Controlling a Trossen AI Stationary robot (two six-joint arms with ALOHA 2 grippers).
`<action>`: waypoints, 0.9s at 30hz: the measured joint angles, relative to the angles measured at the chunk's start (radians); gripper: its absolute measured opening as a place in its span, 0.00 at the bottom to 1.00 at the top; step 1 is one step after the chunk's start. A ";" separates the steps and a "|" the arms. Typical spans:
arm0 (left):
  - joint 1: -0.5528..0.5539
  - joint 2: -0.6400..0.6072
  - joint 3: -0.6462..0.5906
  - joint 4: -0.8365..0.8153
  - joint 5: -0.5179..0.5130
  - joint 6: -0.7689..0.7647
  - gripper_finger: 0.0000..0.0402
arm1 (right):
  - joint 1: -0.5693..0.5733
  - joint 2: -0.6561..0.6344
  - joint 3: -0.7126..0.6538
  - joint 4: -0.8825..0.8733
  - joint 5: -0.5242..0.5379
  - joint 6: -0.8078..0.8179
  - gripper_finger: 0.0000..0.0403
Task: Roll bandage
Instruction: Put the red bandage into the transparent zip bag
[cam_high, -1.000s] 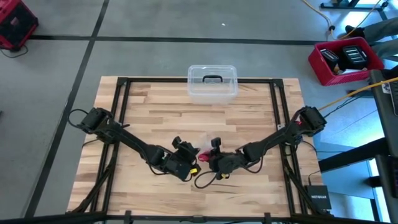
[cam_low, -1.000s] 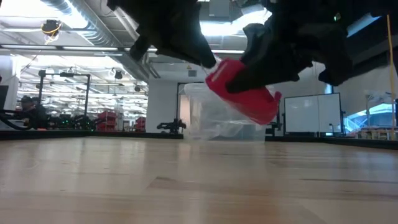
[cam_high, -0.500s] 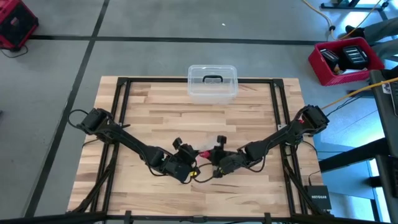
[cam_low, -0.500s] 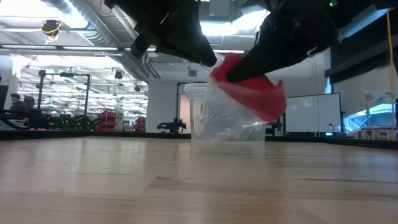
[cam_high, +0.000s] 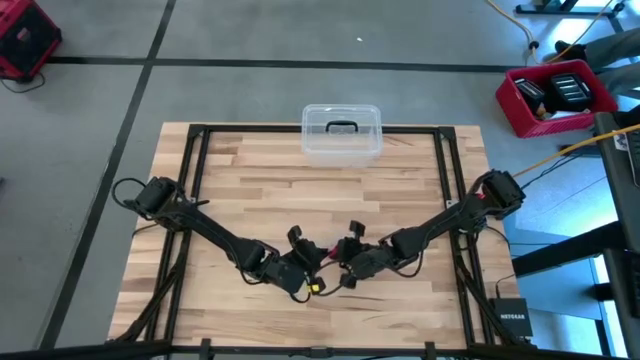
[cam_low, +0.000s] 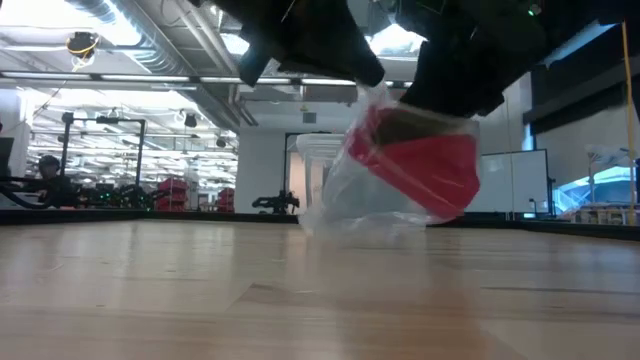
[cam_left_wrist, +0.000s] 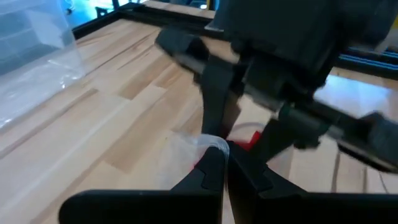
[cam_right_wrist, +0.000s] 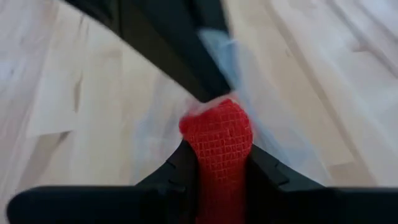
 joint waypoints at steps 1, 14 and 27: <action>0.004 0.000 0.000 0.010 0.006 0.013 0.00 | -0.003 0.008 0.001 0.003 -0.007 0.000 0.22; 0.000 0.002 0.000 0.044 0.041 0.028 0.00 | -0.024 0.024 -0.001 0.093 -0.136 0.026 0.29; -0.003 -0.003 0.003 -0.162 0.058 -0.129 0.00 | -0.026 -0.107 -0.002 0.063 -0.349 -0.069 0.65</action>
